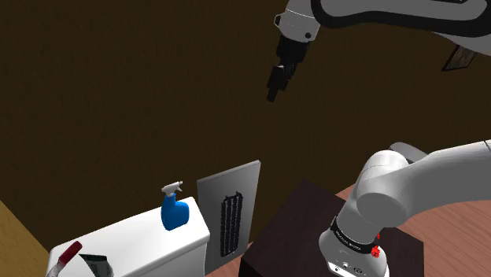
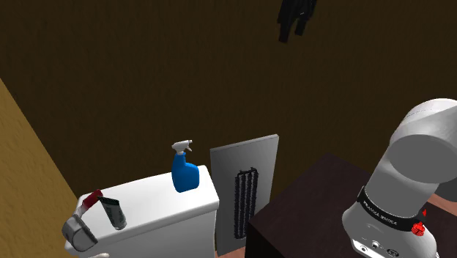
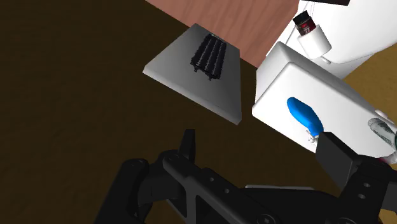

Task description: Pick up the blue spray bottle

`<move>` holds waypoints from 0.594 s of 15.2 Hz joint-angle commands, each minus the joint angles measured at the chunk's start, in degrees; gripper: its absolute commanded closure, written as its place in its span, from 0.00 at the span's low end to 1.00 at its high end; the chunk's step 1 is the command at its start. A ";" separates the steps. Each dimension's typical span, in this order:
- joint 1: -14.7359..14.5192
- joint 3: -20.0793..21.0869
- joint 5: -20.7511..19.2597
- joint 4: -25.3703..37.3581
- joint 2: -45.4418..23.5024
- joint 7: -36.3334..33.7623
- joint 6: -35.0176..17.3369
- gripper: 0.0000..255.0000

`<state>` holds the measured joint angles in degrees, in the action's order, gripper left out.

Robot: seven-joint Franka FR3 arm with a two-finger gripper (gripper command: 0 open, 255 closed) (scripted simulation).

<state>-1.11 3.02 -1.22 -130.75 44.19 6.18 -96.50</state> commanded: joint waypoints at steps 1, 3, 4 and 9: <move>0.00 0.00 0.00 0.00 0.00 0.00 0.00 0.00; -1.03 -0.92 0.46 -3.29 -0.70 2.43 -4.66 0.00; -1.54 -1.37 0.71 -4.80 -1.21 3.67 -7.01 0.00; -4.33 -3.65 2.22 -11.07 -5.27 10.17 -18.82 0.00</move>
<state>-4.86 -0.13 0.67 -140.55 40.14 14.86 -112.37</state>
